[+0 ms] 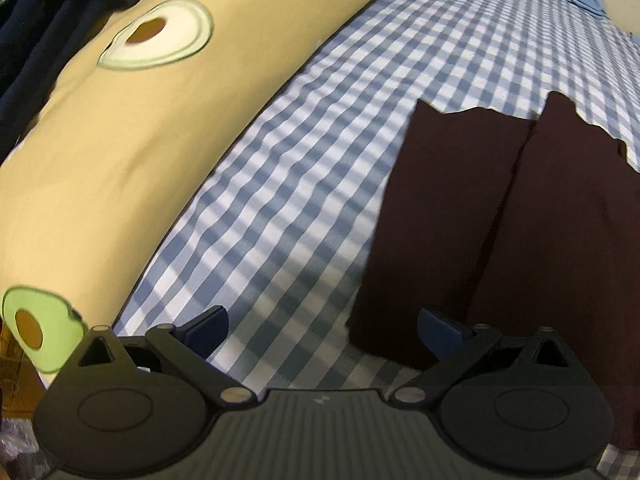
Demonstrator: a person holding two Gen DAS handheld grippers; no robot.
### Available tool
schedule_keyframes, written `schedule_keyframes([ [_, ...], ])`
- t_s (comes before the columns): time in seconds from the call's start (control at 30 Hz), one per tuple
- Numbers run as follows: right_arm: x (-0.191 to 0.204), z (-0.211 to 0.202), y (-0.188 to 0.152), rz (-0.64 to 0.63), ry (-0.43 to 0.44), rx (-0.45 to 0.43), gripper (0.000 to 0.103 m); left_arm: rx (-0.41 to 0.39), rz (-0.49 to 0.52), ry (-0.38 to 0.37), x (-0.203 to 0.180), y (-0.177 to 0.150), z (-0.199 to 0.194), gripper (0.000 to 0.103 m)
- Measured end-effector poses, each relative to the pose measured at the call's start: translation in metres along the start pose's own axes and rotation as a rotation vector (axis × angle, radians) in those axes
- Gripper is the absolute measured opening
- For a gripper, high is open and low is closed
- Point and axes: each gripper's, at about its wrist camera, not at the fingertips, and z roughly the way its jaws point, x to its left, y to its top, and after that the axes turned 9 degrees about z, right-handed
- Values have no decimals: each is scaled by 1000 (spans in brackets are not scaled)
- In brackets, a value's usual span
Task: Fold small clothes
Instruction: 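Withdraw both grippers above the folded sweatshirt, then move the left gripper to the side edge of the maroon sweatshirt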
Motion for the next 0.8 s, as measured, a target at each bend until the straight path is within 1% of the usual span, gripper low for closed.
schedule_keyframes([
  [0.1, 9, -1, -3, -18, 8, 9, 102, 7, -27, -7, 8, -5, 1, 102],
  [0.23, 16, 3, -5, -41, 2, 29, 102, 11, -26, 2, 9, -7, 3, 102],
  [0.47, 16, 13, -16, -22, -13, 110, 102, 31, -28, 1, 5, -9, 6, 102],
  [0.57, 17, 16, -23, -34, -18, 147, 102, 24, -21, -5, 4, -12, 4, 102],
  [0.67, 14, 19, -27, -14, -13, 171, 103, -9, -17, -41, 6, -17, 0, 102],
  [0.8, 12, 24, -32, 29, -12, 197, 103, -71, -32, -144, 8, -31, -9, 102],
])
